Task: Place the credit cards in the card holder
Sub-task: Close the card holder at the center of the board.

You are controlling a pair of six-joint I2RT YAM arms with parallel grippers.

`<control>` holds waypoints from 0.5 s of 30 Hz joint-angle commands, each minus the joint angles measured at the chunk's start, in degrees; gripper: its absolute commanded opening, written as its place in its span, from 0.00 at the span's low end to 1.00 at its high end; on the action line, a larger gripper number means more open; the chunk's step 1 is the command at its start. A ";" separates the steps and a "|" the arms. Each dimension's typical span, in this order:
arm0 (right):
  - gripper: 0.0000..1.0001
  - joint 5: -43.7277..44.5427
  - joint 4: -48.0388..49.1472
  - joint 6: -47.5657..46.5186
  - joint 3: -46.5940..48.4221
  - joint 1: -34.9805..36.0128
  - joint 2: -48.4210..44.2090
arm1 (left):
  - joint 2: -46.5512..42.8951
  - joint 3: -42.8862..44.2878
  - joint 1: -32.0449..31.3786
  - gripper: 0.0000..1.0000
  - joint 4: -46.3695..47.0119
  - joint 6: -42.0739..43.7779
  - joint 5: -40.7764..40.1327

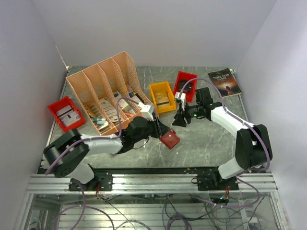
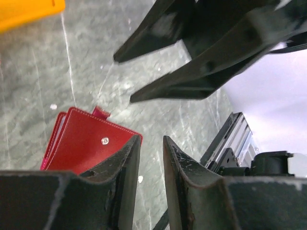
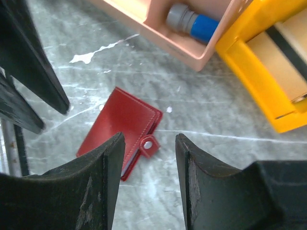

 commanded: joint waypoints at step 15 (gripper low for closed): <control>0.48 16.08 -6.85 3.15 2.06 7.54 5.94 | 11.48 5.89 1.22 0.21 -7.01 5.34 0.66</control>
